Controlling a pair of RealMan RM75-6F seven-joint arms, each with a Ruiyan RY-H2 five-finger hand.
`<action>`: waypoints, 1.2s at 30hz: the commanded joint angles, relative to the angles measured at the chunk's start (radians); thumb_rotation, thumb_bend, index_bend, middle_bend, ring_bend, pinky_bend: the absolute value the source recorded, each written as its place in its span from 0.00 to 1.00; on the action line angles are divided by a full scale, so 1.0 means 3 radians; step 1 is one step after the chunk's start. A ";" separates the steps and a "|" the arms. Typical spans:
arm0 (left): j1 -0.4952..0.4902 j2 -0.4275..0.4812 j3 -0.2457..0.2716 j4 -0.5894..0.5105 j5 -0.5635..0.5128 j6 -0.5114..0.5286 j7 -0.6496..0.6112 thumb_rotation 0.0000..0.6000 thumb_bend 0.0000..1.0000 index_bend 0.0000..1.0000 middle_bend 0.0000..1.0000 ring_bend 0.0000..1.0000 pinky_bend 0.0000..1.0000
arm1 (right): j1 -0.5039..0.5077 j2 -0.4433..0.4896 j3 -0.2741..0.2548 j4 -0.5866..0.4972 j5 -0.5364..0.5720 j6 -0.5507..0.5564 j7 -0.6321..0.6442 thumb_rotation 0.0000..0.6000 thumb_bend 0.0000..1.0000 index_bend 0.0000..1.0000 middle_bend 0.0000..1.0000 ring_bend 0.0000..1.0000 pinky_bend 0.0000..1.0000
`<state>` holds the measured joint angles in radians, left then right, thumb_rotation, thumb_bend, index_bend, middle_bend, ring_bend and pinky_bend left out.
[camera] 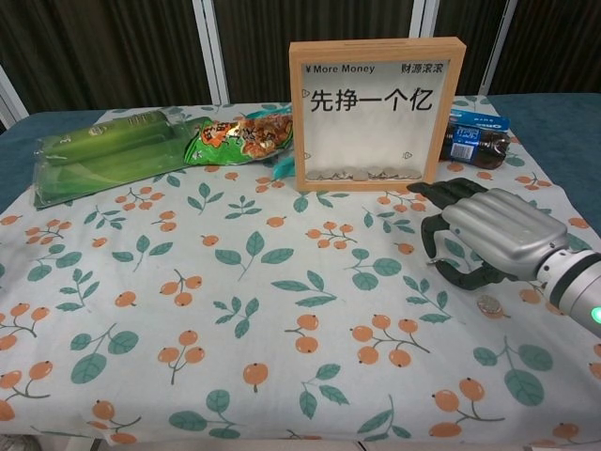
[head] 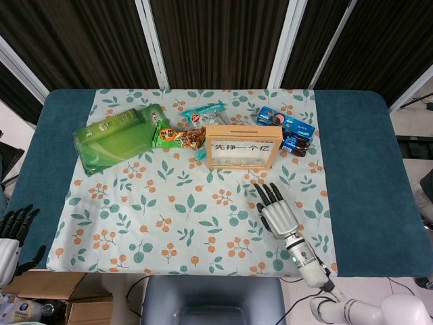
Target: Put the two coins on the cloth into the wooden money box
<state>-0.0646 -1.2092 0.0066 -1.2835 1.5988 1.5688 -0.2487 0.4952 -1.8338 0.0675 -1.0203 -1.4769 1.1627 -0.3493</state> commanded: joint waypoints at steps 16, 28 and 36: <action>-0.0004 -0.0012 0.0003 0.0019 -0.0021 -0.0034 0.0004 1.00 0.37 0.00 0.00 0.00 0.03 | 0.0022 -0.0034 0.0049 -0.0015 0.0059 -0.0028 -0.0001 1.00 0.62 0.69 0.10 0.00 0.00; -0.0006 0.0010 -0.0001 -0.0015 0.0001 -0.0005 0.0016 1.00 0.37 0.00 0.00 0.00 0.03 | -0.0024 0.0115 0.0076 -0.0231 -0.0059 0.0254 0.0059 1.00 0.64 0.71 0.11 0.00 0.00; 0.0007 0.0023 0.0002 -0.0047 0.0030 0.0047 0.0001 1.00 0.37 0.00 0.00 0.00 0.03 | -0.0056 0.0699 0.0375 -0.1153 -0.0297 0.0873 -0.0174 1.00 0.64 0.74 0.13 0.00 0.00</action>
<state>-0.0632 -1.2029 0.0066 -1.2974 1.6067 1.5817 -0.2473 0.4814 -1.6938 0.1329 -1.2723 -1.5374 1.3586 -0.3598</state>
